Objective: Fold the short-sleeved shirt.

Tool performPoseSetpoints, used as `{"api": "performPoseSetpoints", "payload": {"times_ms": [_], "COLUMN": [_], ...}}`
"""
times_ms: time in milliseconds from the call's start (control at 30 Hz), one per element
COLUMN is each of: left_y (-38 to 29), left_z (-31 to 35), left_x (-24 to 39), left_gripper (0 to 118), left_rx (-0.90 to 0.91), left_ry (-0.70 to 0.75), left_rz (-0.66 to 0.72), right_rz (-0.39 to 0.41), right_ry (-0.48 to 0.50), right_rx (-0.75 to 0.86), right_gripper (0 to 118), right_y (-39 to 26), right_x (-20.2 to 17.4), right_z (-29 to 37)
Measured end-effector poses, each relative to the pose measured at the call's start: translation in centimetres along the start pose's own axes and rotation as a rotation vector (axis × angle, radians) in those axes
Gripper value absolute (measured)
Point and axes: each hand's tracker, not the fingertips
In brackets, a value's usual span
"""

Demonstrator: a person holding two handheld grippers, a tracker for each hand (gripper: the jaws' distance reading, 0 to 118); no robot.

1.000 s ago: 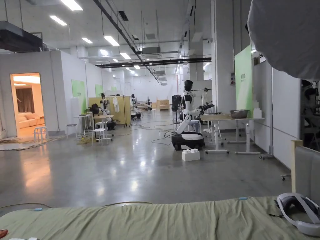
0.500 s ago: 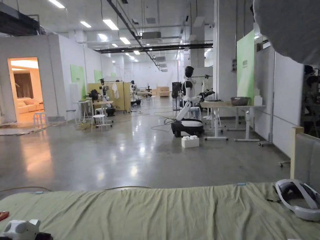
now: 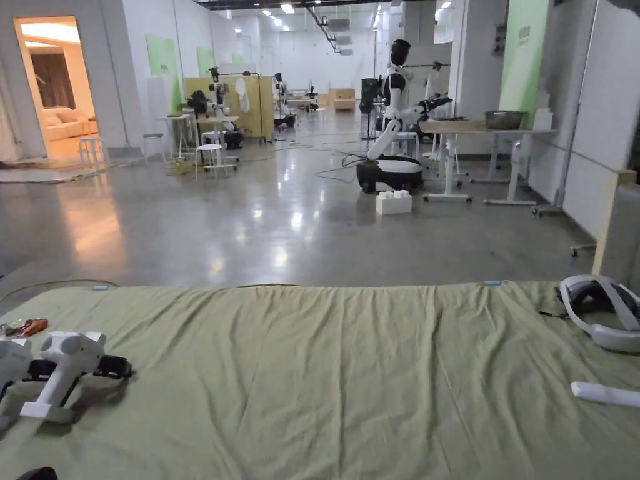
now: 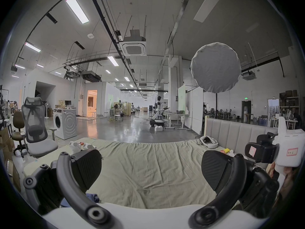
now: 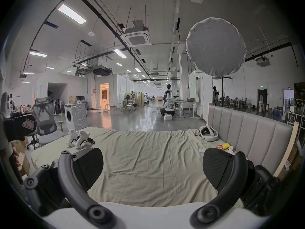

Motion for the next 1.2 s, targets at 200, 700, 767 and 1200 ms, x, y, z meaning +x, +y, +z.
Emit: {"api": "performPoseSetpoints", "payload": {"times_ms": [200, 700, 767, 1200], "left_y": [0.4, 1.0, 1.1, 0.6], "left_z": [0.5, 2.4, 2.1, 0.4], "left_x": [0.3, 0.4, 0.3, 0.5], "left_gripper": [118, 118, 118, 118], "left_rx": [0.006, 0.031, 0.025, -0.014], "left_ry": [-0.016, -0.021, -0.020, -0.041], "left_rz": [0.008, 0.000, 0.004, 0.006], "right_rz": [0.043, 0.034, 0.024, -0.040], "right_ry": [-0.027, -0.024, -0.036, -0.064], "right_rx": [-0.018, -0.025, -0.035, -0.081], "right_gripper": [118, 118, 118, 118], "right_y": [-0.2, -0.9, -0.9, -0.7], "right_x": [-0.3, 0.4, 0.4, 0.7], "right_z": [0.6, 1.9, 1.7, 0.1]}}
